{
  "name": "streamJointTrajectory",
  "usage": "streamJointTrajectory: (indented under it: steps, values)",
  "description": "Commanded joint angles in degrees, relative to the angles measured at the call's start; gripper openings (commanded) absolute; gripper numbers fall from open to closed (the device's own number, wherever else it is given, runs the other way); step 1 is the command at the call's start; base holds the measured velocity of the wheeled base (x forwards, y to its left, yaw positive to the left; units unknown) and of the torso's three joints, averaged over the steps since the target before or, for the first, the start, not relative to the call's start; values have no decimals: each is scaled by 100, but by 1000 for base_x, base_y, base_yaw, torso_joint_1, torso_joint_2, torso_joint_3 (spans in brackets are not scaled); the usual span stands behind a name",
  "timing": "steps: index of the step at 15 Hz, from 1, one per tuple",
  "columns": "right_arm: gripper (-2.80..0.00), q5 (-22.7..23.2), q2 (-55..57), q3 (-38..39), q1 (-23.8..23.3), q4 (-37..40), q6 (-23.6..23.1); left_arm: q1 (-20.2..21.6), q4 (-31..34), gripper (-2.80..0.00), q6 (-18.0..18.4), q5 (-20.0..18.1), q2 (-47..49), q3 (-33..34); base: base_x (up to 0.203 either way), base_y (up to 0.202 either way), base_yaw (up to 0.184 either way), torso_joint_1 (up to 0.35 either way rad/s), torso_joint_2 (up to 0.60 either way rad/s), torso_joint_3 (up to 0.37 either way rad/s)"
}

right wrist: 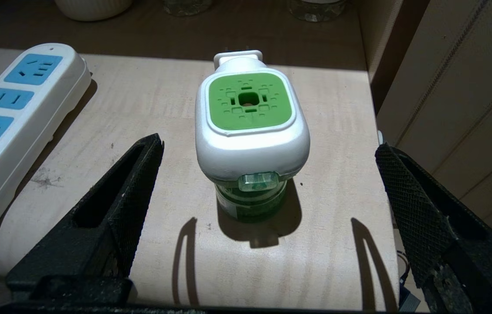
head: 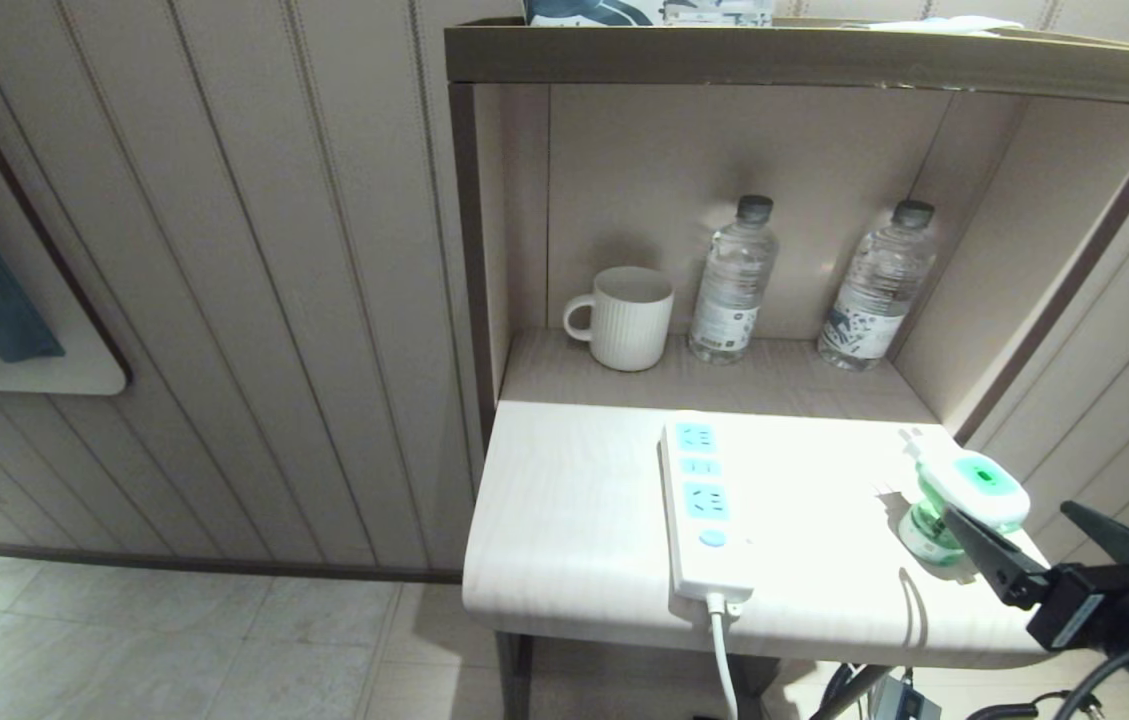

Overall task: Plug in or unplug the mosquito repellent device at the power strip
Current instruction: Pick up the mosquito repellent liquid

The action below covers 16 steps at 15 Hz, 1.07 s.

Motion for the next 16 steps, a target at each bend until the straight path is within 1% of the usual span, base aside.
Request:
streamJointTrajectory:
  steps: [1, 5, 7, 12, 14, 16]
  values:
    - [0, -2, 142, -25, 24, -41, -6, -1, -3, -280, 2, -1, -2, 0, 0, 0, 0, 0, 0, 0]
    - [0, -2, 476, -91, -24, -339, -6, -1, -3, -280, 2, -1, -2, 0, 0, 0, 0, 0, 0, 0]
    - [0, -43, 737, 0, -50, -830, -14, -1, -3, -280, 2, -1, -2, 0, 0, 0, 0, 0, 0, 0]
    - [0, -36, 841, 6, -187, -781, -15, -1, -3, -280, 2, -1, -2, 0, 0, 0, 0, 0, 0, 0]
    - [0, -15, 1076, 6, -403, -881, -32, -1, -3, -280, 2, -1, -2, 0, 0, 0, 0, 0, 0, 0]
    - [0, -2, 1173, 6, -379, -941, -41, -1, -3, -280, 2, -1, -2, 0, 0, 0, 0, 0, 0, 0]
